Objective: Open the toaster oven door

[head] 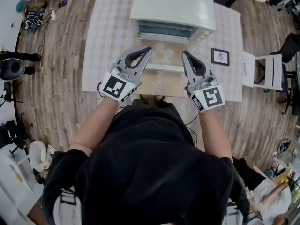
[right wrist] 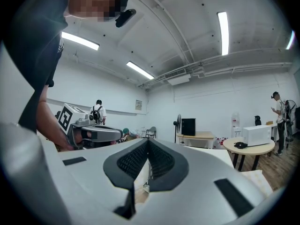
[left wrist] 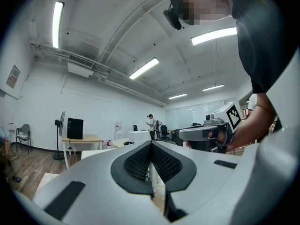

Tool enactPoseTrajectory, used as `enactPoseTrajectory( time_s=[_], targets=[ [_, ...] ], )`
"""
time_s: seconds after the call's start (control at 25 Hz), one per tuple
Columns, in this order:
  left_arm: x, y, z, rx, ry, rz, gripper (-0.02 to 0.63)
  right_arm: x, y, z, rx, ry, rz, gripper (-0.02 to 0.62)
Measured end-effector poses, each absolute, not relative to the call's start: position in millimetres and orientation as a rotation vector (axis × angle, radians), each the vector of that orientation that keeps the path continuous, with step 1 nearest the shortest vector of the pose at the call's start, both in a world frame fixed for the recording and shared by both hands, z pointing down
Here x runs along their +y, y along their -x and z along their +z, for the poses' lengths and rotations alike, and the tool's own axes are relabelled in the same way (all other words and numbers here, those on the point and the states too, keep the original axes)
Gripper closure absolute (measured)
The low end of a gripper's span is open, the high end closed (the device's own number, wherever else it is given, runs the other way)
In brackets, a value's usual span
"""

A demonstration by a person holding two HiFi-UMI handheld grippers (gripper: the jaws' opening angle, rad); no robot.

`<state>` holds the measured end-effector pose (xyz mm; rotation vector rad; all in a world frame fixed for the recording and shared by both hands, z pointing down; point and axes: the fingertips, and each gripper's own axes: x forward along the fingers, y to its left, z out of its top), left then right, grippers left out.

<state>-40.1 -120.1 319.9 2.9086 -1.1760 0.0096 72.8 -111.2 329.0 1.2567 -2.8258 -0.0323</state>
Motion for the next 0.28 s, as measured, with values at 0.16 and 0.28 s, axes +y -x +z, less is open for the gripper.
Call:
enactPoseTrajectory(
  time_s=[0.16, 0.28],
  targets=[
    [-120.0, 39.7, 319.6, -1.177, -2.904, 0.013, 0.592, -111.8, -72.8, 327.7, -2.830, -1.255, -0.030, 0.578],
    [-118.7, 38.0, 319.3, -1.164, -2.915, -0.009, 0.594, -112.1, -73.4, 326.7, -2.829, -1.256, -0.028, 0.578]
  ],
)
